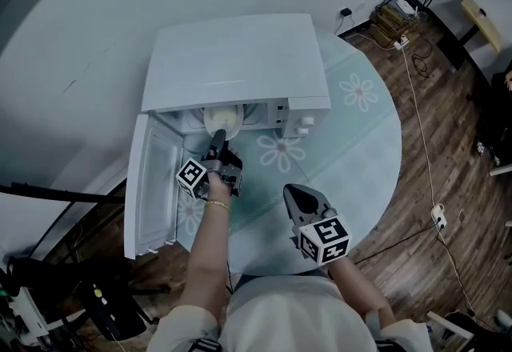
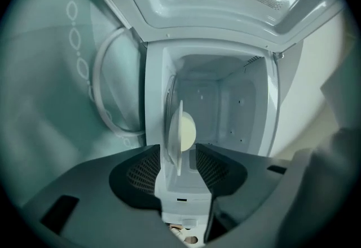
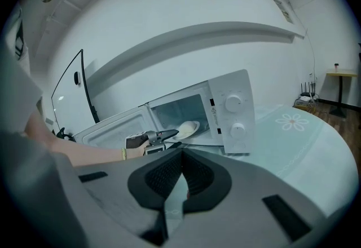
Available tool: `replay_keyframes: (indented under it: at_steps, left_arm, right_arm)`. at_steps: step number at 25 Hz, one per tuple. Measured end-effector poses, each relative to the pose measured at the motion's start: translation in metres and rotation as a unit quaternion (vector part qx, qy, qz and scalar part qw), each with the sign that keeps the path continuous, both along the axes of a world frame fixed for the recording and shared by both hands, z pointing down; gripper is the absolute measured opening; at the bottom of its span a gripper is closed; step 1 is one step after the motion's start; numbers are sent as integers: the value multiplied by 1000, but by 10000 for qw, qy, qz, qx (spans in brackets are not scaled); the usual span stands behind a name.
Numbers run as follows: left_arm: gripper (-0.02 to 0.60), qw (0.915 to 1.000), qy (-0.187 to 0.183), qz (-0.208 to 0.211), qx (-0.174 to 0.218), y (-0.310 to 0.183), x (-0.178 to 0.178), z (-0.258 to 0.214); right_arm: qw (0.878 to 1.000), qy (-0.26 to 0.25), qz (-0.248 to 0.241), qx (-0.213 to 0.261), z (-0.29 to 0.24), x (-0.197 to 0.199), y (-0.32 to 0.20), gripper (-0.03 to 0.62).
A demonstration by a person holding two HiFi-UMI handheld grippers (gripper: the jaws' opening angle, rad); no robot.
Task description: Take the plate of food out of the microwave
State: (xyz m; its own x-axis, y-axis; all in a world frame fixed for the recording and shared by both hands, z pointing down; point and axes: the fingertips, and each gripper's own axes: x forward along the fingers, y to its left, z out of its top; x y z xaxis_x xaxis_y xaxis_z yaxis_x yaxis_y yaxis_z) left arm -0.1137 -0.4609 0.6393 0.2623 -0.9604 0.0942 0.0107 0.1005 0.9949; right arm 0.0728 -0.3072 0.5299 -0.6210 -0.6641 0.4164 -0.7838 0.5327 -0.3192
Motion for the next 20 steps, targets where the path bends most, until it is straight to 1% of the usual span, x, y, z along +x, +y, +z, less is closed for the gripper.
replay_keyframes:
  at_steps: [3, 8, 13, 15, 17, 19, 20]
  left_arm:
    - [178, 9999, 48, -8, -136, -11, 0, 8]
    - [178, 9997, 55, -27, -229, -26, 1, 9]
    - [176, 9992, 43, -52, -382, -26, 1, 14]
    - [166, 9991, 39, -53, -414, -25, 1, 16]
    - [145, 9991, 57, -68, -408, -25, 1, 15]
    - [102, 9988, 38, -73, -477, -24, 0, 16]
    - [69, 9985, 6, -56, -541, -23, 0, 18]
  right_arm:
    - [10000, 31, 27, -69, 6, 2, -2, 6]
    - [9999, 80, 13, -107, 9, 2, -2, 6]
    - [9999, 94, 28, -113, 10, 3, 0, 6]
    - [9999, 112, 28, -107, 10, 4, 1, 6]
    - [9999, 126, 33, -98, 9, 5, 3, 6]
    - [9999, 137, 40, -85, 8, 6, 4, 6]
    - [9999, 143, 47, -80, 7, 6, 4, 6]
